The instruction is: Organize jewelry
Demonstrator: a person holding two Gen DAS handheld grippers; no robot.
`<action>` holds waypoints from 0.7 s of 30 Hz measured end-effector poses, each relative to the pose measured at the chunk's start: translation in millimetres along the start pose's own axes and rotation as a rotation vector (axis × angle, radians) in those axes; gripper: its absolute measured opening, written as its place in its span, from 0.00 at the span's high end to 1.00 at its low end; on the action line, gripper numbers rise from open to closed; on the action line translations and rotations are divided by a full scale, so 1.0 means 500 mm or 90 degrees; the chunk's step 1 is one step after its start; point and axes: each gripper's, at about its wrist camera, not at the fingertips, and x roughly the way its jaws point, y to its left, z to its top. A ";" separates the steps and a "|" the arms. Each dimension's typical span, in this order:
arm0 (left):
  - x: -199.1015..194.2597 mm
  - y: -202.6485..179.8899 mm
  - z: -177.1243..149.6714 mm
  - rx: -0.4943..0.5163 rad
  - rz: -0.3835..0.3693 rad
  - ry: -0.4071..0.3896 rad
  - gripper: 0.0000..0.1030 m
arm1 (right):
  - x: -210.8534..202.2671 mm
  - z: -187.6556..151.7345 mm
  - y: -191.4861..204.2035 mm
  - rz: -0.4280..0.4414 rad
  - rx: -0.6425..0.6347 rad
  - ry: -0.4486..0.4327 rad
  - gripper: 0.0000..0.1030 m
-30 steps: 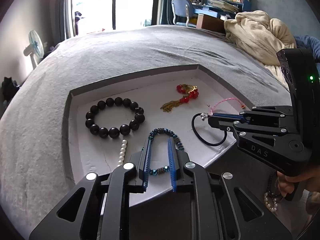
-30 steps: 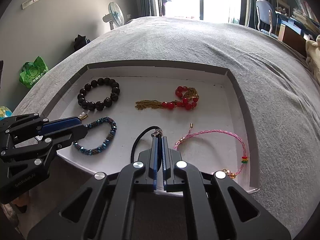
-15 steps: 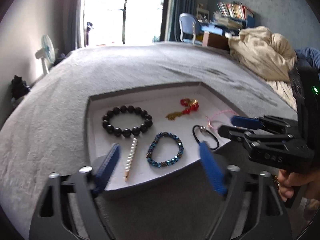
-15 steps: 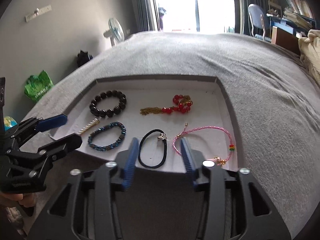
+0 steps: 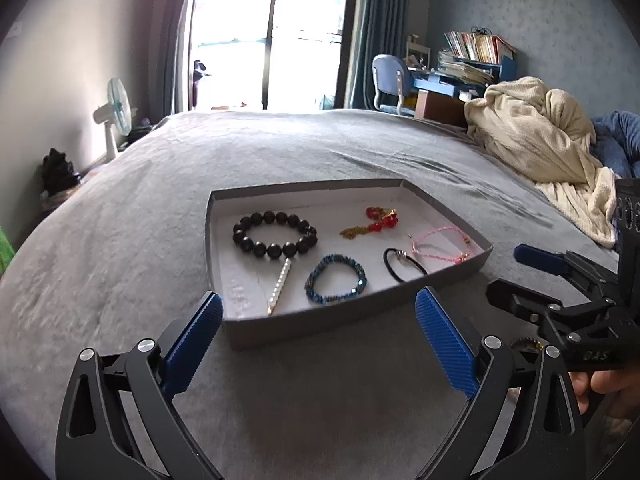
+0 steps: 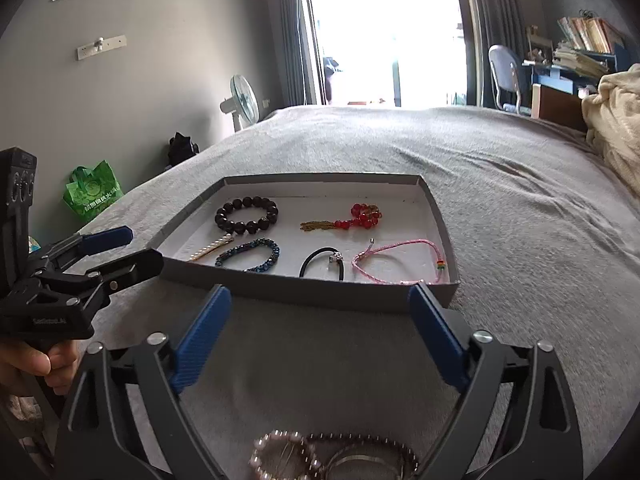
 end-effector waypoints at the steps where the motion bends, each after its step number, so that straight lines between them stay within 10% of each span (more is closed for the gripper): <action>1: -0.005 0.000 -0.005 0.000 0.003 -0.002 0.06 | -0.009 -0.005 0.000 -0.004 0.002 -0.008 0.09; 21: -0.063 0.004 -0.082 -0.026 0.036 -0.031 0.05 | -0.080 -0.070 0.028 -0.033 -0.011 -0.061 0.05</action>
